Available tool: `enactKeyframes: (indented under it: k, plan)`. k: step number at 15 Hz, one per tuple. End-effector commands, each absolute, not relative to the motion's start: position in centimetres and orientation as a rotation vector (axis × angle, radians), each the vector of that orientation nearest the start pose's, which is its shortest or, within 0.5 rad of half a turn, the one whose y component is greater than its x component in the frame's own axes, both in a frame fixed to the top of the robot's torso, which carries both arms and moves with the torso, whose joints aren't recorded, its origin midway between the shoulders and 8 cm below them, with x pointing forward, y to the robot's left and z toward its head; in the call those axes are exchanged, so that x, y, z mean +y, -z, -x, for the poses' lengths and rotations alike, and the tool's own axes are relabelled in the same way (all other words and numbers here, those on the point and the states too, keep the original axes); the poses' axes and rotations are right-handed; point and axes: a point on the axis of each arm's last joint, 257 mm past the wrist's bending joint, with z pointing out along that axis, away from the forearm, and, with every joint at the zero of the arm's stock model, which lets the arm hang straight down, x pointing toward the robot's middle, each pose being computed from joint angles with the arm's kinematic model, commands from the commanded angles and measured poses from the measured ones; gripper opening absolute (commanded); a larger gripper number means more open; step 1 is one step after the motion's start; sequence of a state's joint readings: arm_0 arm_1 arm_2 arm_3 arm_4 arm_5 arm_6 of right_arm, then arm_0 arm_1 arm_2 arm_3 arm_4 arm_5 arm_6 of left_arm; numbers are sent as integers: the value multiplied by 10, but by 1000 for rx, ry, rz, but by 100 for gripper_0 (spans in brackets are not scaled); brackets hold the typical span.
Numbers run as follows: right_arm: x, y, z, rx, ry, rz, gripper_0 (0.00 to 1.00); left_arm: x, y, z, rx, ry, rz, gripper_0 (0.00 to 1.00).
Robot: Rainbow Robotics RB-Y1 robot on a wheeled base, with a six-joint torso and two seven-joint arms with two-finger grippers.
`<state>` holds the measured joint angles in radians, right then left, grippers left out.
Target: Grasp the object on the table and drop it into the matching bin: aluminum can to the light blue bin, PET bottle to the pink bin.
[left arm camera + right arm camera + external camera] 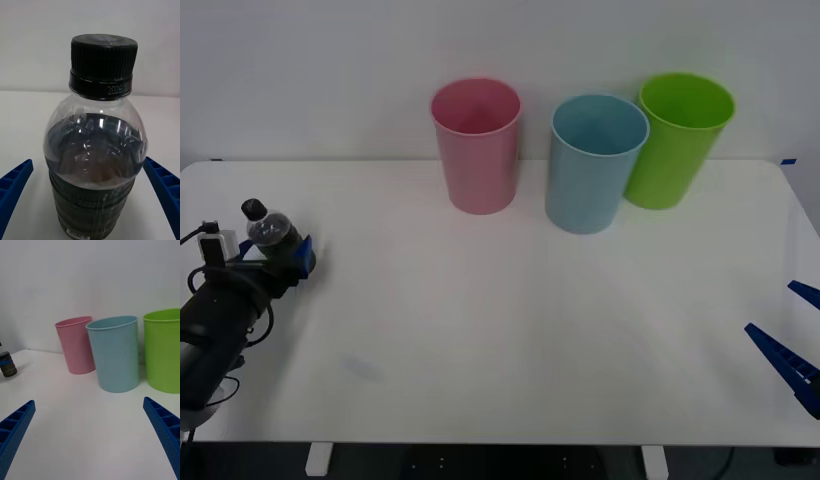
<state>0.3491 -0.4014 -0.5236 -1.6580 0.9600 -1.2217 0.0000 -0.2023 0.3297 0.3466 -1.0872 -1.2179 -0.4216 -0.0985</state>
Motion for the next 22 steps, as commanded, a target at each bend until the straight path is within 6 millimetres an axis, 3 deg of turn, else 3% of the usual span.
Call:
enactKeyframes:
  k: [1, 6, 7, 8, 9, 11, 19, 22]
  plan:
    - [-330, 169, -342, 1441, -567, 465, 100, 408, 273, -572, 1697, 61, 33, 100]
    - [-330, 169, -342, 1441, -567, 465, 100, 407, 275, -574, 1699, 50, 48, 100]
    - [-330, 169, -342, 1441, -567, 465, 100, 407, 274, -574, 1699, 51, 47, 60]
    - [-330, 169, -342, 1441, -567, 465, 100, 407, 274, -574, 1698, 50, 48, 30]
    - [-330, 169, -342, 1441, -567, 465, 100, 407, 274, -574, 1698, 49, 47, 17]
    - [-330, 169, -342, 1441, -567, 465, 100, 407, 274, -574, 1699, 48, 45, 0]
    - [-330, 169, -342, 1441, -567, 465, 100, 402, 275, -574, 1700, 58, 31, 0]
    - [-330, 169, -342, 1441, -567, 465, 100, 390, 257, -574, 1655, 113, 4, 0]
